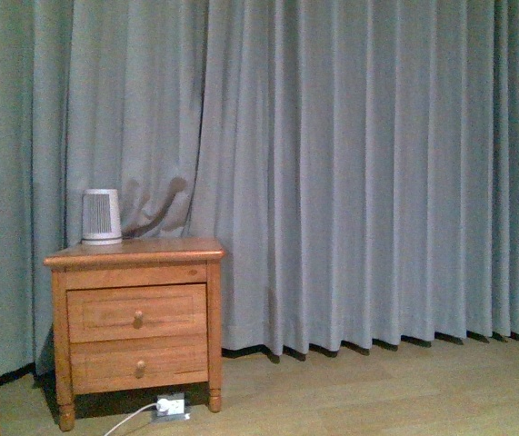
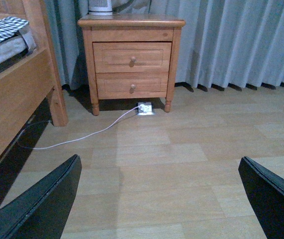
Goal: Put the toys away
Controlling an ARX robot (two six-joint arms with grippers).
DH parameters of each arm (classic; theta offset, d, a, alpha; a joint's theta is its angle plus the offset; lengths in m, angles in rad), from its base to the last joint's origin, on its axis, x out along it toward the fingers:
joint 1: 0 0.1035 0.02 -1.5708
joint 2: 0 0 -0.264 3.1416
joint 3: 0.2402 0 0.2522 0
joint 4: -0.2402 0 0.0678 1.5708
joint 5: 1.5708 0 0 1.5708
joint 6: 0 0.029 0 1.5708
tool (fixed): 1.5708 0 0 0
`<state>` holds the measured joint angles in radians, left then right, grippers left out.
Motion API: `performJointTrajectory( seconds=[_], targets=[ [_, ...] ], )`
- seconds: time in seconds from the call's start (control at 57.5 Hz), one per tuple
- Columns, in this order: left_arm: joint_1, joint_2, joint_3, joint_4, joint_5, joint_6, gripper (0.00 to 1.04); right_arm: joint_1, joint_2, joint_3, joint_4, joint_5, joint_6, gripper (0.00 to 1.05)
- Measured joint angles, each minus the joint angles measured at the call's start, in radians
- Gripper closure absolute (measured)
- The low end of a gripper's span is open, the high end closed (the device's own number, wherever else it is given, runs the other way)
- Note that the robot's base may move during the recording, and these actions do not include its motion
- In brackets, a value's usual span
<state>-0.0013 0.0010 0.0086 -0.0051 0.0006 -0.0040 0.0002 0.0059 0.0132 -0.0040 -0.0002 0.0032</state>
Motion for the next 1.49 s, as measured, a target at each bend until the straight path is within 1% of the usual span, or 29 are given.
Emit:
performJointTrajectory(
  seconds=[1.355, 1.494],
  targets=[
    [0.001, 0.000, 0.000, 0.000, -0.003, 0.000, 0.06, 0.000, 0.000, 0.000, 0.000, -0.011, 0.000, 0.99],
    [0.000, 0.000, 0.000, 0.000, 0.002, 0.000, 0.06, 0.000, 0.000, 0.000, 0.000, 0.002, 0.000, 0.99]
  ],
)
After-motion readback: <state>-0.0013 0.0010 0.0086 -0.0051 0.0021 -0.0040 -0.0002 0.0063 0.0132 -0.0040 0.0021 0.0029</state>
